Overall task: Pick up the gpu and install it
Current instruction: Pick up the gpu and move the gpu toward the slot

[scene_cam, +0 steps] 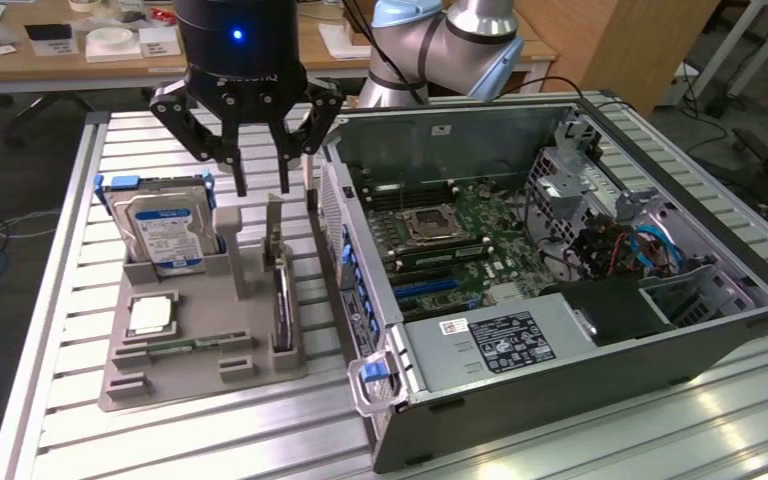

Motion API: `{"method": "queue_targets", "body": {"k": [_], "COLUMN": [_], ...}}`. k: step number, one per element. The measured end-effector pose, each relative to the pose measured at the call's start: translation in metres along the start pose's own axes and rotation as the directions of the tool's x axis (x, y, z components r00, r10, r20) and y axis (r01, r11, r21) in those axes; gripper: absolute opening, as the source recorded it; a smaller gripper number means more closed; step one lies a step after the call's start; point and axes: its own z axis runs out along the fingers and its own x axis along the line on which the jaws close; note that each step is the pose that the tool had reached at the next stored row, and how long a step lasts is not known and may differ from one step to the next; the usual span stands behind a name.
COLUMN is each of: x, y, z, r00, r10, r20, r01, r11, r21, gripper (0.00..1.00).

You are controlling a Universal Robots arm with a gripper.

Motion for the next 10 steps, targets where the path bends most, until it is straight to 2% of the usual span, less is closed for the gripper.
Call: {"method": "queue_targets", "body": {"k": [10], "x": [0.0], "y": [-0.0001], "z": [0.0013], "r00": [1.0], "r10": [0.0], "r20": [0.0], "r01": [0.0], "r11": [1.0], "r21": [0.0], "gripper": [0.43]}}
